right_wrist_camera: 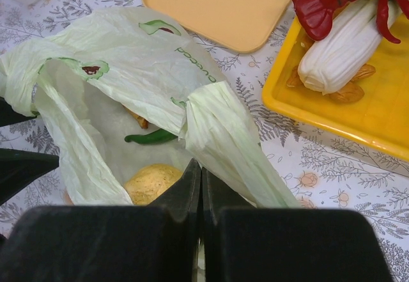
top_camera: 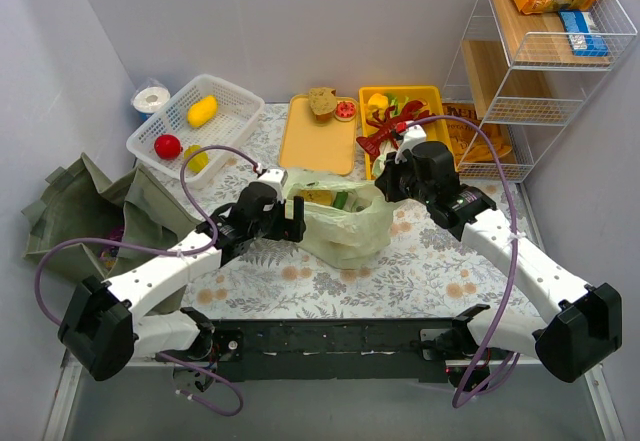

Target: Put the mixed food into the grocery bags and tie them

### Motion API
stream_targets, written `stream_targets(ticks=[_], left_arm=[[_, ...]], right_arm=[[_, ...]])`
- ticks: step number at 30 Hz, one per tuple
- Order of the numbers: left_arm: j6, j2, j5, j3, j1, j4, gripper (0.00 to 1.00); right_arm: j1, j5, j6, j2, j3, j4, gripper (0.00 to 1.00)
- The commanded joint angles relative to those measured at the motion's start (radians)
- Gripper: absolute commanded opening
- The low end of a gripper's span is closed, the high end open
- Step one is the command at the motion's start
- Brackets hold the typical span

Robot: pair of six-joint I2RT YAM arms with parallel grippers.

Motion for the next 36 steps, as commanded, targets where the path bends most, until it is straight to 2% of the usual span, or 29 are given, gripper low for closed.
stream_targets(ticks=[1, 4, 8, 13, 16, 18, 24, 28, 29, 32, 36], left_arm=[[0.05, -0.013, -0.026, 0.028, -0.005, -0.015, 0.93], [0.054, 0.007, -0.027, 0.027, -0.005, -0.006, 0.92], [0.068, 0.028, -0.075, 0.014, -0.006, 0.035, 0.83], [0.047, 0.076, -0.213, 0.045, -0.017, 0.025, 0.66], [0.045, 0.09, -0.276, 0.067, -0.023, 0.025, 0.59], [0.051, 0.096, -0.293, 0.083, -0.025, 0.026, 0.56], [0.1, 0.14, -0.331, 0.139, -0.028, 0.049, 0.38], [0.136, 0.146, -0.317, 0.16, -0.028, 0.066, 0.12], [0.136, 0.142, -0.302, 0.163, -0.029, 0.072, 0.01], [0.165, 0.107, -0.238, 0.162, -0.029, 0.098, 0.0], [0.192, 0.05, -0.036, 0.16, -0.028, 0.127, 0.0]], right_arm=[[-0.004, -0.014, 0.008, 0.001, 0.001, 0.04, 0.01], [-0.004, -0.014, 0.009, 0.003, 0.001, 0.041, 0.01], [-0.004, -0.014, 0.011, 0.004, -0.002, 0.04, 0.01], [-0.004, -0.014, 0.011, 0.004, -0.005, 0.037, 0.01], [-0.003, 0.003, 0.0, -0.003, -0.001, 0.029, 0.01], [-0.004, 0.02, -0.011, -0.008, 0.004, 0.017, 0.01], [-0.006, 0.057, -0.026, -0.012, 0.011, 0.002, 0.01], [-0.006, 0.067, -0.031, -0.008, 0.013, -0.003, 0.01], [-0.006, 0.072, -0.034, -0.006, 0.013, -0.004, 0.01], [-0.006, 0.109, -0.058, 0.004, 0.021, -0.015, 0.01], [-0.018, 0.184, -0.11, 0.021, 0.063, -0.037, 0.01]])
